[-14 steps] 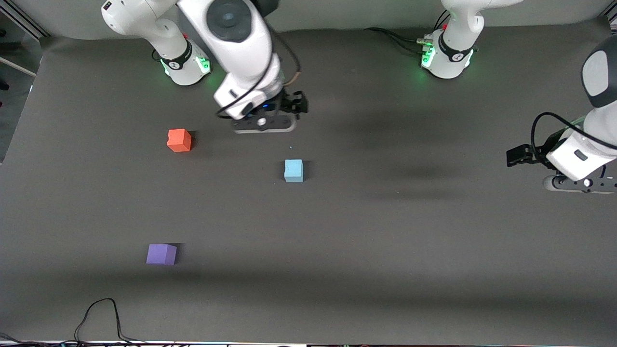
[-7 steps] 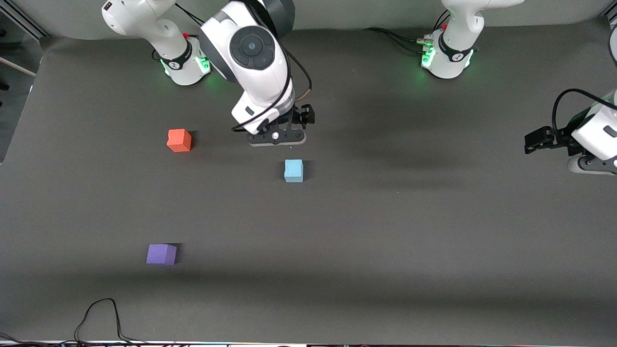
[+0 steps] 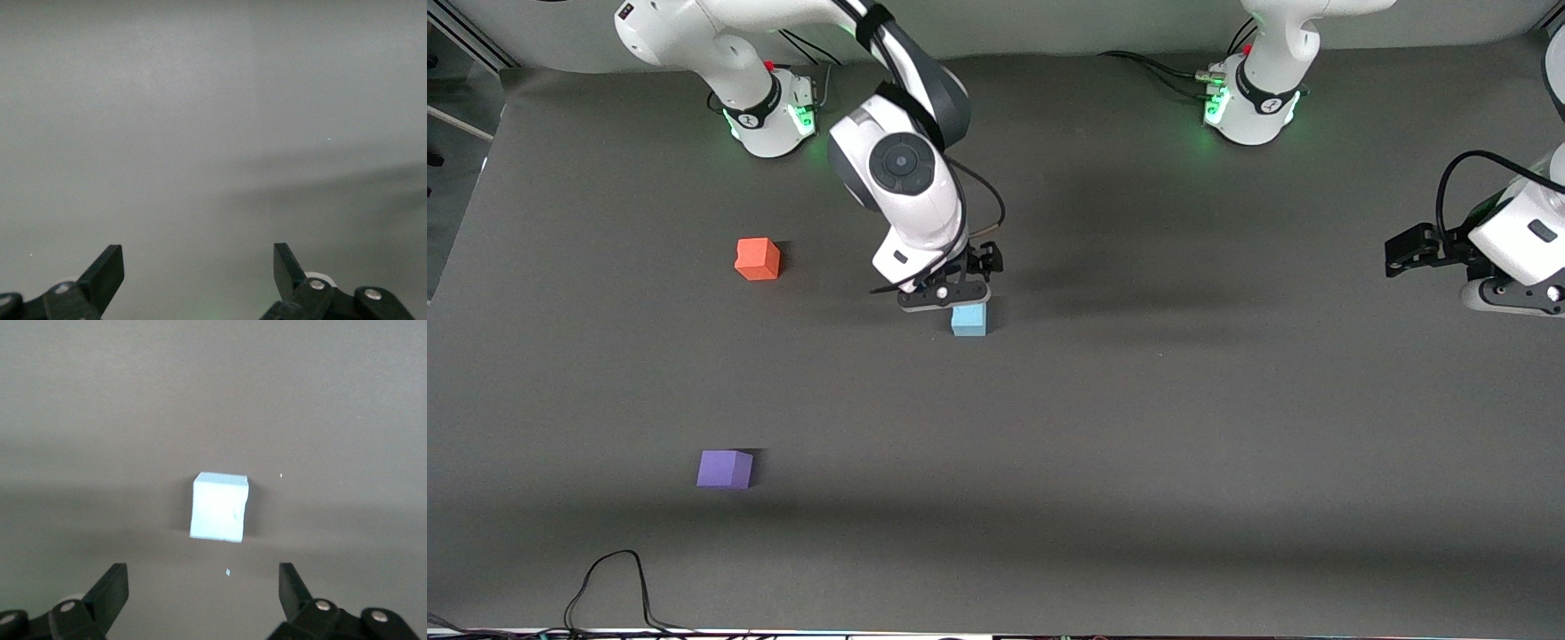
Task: Place blue block between orange and purple blocks
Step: 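Lower the right gripper and close it on the blue block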
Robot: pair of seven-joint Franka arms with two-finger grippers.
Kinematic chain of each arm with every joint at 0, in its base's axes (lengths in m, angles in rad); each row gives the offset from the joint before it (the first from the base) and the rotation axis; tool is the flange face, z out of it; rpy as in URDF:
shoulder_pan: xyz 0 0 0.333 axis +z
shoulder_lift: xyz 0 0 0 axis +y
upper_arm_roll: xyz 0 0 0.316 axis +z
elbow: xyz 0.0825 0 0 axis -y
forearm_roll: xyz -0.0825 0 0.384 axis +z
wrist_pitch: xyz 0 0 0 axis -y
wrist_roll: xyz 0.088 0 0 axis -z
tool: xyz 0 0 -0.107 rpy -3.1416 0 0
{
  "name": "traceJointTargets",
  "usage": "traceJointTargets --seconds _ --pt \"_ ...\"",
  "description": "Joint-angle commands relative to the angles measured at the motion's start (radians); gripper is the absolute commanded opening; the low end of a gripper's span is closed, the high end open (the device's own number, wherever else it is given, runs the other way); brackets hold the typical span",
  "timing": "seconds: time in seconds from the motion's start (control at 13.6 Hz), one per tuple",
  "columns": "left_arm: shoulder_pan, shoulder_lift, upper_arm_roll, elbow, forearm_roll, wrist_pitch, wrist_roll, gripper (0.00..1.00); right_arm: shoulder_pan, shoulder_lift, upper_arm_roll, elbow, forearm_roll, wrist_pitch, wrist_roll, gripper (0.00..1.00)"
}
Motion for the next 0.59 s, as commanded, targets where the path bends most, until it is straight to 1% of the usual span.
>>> traceJointTargets --seconds 0.0,0.22,0.51 --pt "0.005 -0.005 -0.001 0.022 -0.002 -0.041 -0.001 1.0 0.008 0.044 -0.006 -0.053 -0.015 0.102 -0.021 1.0" --pt "0.005 -0.005 -0.002 0.023 -0.004 -0.044 0.001 1.0 0.008 0.126 -0.006 -0.051 -0.015 0.202 -0.011 1.0" --pt "0.003 -0.007 -0.002 0.023 -0.008 -0.03 0.001 1.0 0.01 0.206 -0.006 -0.05 -0.011 0.314 -0.003 1.0"
